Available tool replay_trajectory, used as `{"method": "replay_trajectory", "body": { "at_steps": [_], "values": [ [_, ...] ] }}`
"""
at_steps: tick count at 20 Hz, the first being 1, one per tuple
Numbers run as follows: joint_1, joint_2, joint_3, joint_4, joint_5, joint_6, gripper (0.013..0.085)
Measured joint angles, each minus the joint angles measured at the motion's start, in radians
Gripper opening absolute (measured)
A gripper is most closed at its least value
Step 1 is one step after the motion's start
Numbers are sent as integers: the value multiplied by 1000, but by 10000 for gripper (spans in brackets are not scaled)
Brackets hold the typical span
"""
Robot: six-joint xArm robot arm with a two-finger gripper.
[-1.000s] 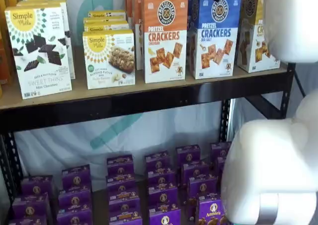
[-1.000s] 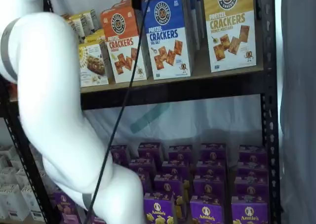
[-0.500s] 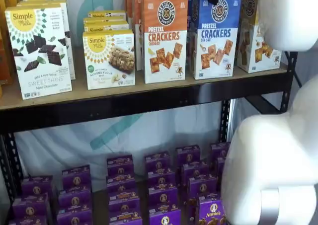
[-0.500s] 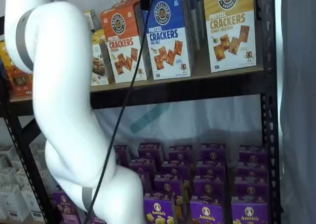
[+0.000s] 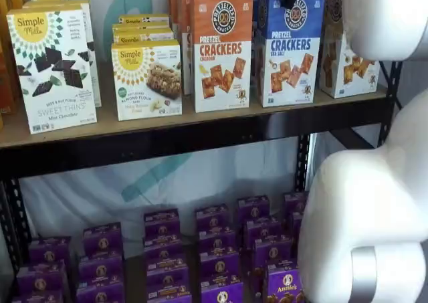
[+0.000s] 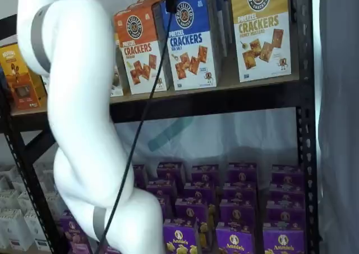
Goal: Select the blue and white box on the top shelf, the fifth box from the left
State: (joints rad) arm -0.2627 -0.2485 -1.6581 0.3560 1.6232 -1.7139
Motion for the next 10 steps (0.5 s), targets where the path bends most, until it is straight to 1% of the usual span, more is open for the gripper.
{"method": "replay_trajectory", "body": {
  "at_steps": [2,6,10],
  "values": [
    [5,22,-30,-18,29,1,850],
    [14,47,-62,-45,61,3,850],
    [29,60,-70,-76,71,6,850]
  ]
}}
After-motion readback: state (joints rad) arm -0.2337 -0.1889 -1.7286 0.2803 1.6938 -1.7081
